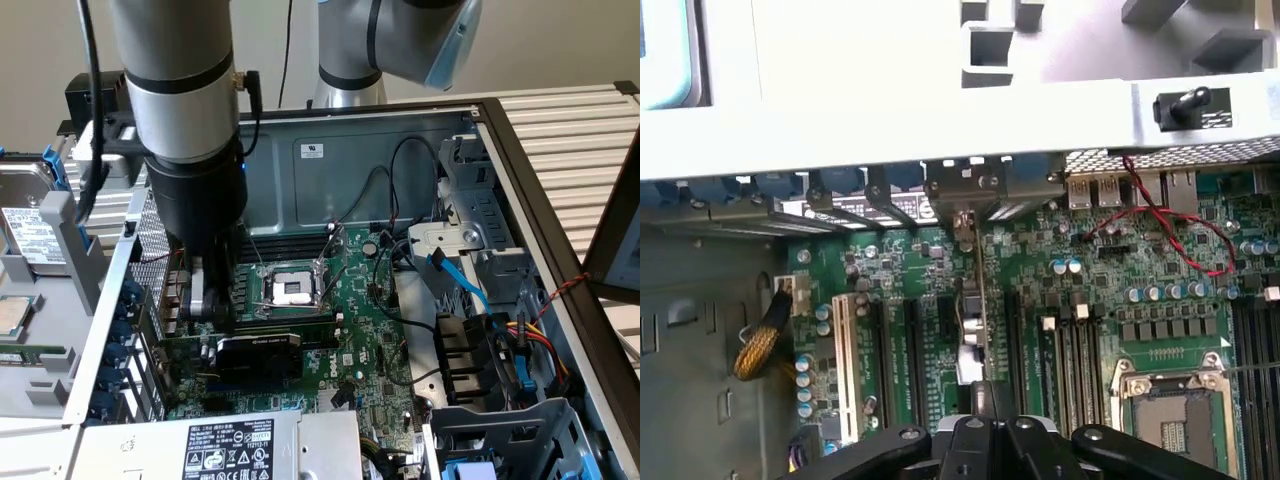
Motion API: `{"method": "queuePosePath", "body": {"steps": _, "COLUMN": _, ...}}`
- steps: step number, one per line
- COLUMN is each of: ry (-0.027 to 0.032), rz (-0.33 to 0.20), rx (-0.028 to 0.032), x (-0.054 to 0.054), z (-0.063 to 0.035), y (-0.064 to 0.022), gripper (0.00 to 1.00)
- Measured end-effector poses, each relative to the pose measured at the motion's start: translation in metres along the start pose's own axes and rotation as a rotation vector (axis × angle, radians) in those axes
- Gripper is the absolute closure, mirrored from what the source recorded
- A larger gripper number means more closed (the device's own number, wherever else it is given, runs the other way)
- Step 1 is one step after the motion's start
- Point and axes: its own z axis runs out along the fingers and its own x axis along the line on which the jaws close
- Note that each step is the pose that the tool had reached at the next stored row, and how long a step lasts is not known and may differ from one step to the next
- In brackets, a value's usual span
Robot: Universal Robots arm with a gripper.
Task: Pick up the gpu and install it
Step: 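Press down on the gpu until it lock into place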
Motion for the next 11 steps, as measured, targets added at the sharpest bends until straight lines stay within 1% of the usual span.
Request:
{"method": "queuePosePath", "body": {"steps": 1, "ry": -0.0007, "rz": 0.000, "rx": 0.0070, "x": 0.0004, "z": 0.0006, "y": 0.0028, "gripper": 0.89}}
{"method": "queuePosePath", "body": {"steps": 3, "ry": -0.0030, "rz": -0.001, "rx": 0.0252, "x": 0.0008, "z": 0.0017, "y": 0.0051, "gripper": 0.89}}
{"method": "queuePosePath", "body": {"steps": 5, "ry": -0.0053, "rz": -0.001, "rx": 0.0431, "x": 0.0010, "z": 0.0029, "y": 0.0053, "gripper": 0.89}}
{"method": "queuePosePath", "body": {"steps": 6, "ry": -0.0062, "rz": -0.001, "rx": 0.0491, "x": 0.0010, "z": 0.0038, "y": 0.0056, "gripper": 0.89}}
{"method": "queuePosePath", "body": {"steps": 7, "ry": -0.0065, "rz": -0.001, "rx": 0.0525, "x": 0.0011, "z": 0.0047, "y": 0.0058, "gripper": 0.89}}
{"method": "queuePosePath", "body": {"steps": 11, "ry": -0.0065, "rz": -0.001, "rx": 0.0538, "x": 0.0012, "z": 0.0064, "y": 0.0061, "gripper": 0.89}}
